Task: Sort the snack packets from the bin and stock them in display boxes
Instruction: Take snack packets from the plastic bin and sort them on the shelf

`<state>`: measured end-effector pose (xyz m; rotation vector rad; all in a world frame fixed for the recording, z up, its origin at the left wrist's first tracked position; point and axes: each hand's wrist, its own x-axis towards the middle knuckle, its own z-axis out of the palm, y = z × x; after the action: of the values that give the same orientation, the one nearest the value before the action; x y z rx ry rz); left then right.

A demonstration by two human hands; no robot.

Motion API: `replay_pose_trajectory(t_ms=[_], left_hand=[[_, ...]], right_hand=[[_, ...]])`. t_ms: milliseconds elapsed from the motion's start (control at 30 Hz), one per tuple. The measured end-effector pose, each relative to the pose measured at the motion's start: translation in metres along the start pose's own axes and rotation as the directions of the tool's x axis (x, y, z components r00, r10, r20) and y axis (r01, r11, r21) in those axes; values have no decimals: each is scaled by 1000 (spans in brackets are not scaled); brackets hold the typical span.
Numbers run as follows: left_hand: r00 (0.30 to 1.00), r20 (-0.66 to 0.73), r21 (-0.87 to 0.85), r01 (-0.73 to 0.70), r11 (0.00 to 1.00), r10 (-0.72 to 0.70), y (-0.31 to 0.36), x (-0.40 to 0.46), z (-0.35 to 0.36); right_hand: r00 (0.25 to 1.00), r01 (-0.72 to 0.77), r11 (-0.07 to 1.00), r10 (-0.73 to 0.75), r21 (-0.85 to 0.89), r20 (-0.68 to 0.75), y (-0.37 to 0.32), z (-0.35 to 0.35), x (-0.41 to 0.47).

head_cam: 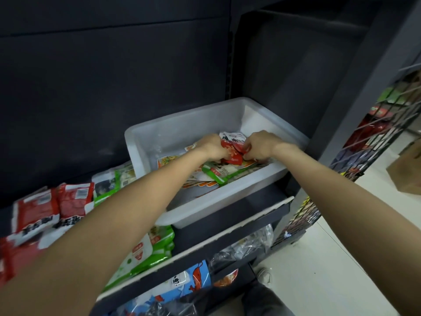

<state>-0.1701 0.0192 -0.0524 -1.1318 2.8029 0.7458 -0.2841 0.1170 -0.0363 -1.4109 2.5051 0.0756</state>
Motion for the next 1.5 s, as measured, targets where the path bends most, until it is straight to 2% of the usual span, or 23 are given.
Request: replay_pose_trajectory(t_ms=[67, 133, 167, 200, 233, 300, 367, 400, 433, 467, 567, 700, 800, 1033, 1100, 1200, 1267, 1367, 1433, 1500], left_hand=[[999, 47, 57, -3, 998, 0, -14, -9, -5], [1000, 3, 57, -14, 998, 14, -25, -24, -16], [999, -48, -36, -22, 999, 20, -30, -34, -24], [995, -98, -207, -28, 978, 8, -33, -46, -32], [993, -119, -435, -30, 900, -25, -36, -61, -42], [991, -103, -803, -35, 595, -81, -46, -96, -60], [987, -137, -935, -102, 339, -79, -65, -137, -69], [979, -186, -952, -158, 263, -84, -79, -157, -70], [966, -240, -950, -213, 227, -98, -93, -177, -70], [951, -285, -941, -253, 226, -122, -109, -197, -69], [915, -337, -904, -250, 348, -219, -158, -250, -60], [867, -348, -760, -39, 649, -356, -218, -297, -40], [811, -390, -566, 162, 809, -436, -250, -316, -29], [791, -439, -336, 295, 894, -426, -281, -338, -11], [783, -461, -288, 312, 906, -416, -283, -338, -7], [757, -530, -199, 327, 924, -382, -279, -340, -9], [730, -625, -104, 271, 957, -275, -269, -339, -17], [707, -707, -24, -3, 1000, -14, -239, -329, -36], [682, -719, 1, -190, 982, 133, -210, -313, -47], [672, -695, 45, -312, 949, 254, -178, -288, -56]], right_hand=[[995, 1, 997, -9, -79, -104, -8, -4, -10], [953, 12, 996, -38, -87, -302, -19, -11, -26], [915, 39, 998, -56, -49, -400, -26, -15, -36], [870, 92, 995, -65, 30, -488, -34, -18, -48], [821, 167, 976, -59, 140, -568, -45, -21, -61], [763, 339, 848, 5, 407, -646, -72, -21, -84], [804, 469, 566, 43, 678, -592, -108, -14, -106], [840, 485, 404, 35, 776, -542, -128, -7, -116], [860, 485, 302, 9, 821, -511, -147, 2, -125], [864, 490, 285, -33, 824, -503, -167, 12, -135], [833, 541, 462, -180, 702, -523, -227, 42, -161], [837, 529, 695, -332, 487, -436, -290, 88, -170], [843, 530, 759, -424, 378, -330, -320, 114, -177], [835, 544, 826, -516, 147, -189, -347, 135, -181], [834, 546, 823, -517, 155, -191, -345, 132, -183], [814, 570, 796, -512, 204, -275, -334, 114, -189], [785, 601, 765, -512, 231, -348, -317, 95, -191], [760, 628, 728, -497, 276, -418, -276, 57, -190], [779, 603, 752, -484, 267, -398, -240, 35, -183], [814, 549, 797, -444, 250, -373, -199, 16, -168]])
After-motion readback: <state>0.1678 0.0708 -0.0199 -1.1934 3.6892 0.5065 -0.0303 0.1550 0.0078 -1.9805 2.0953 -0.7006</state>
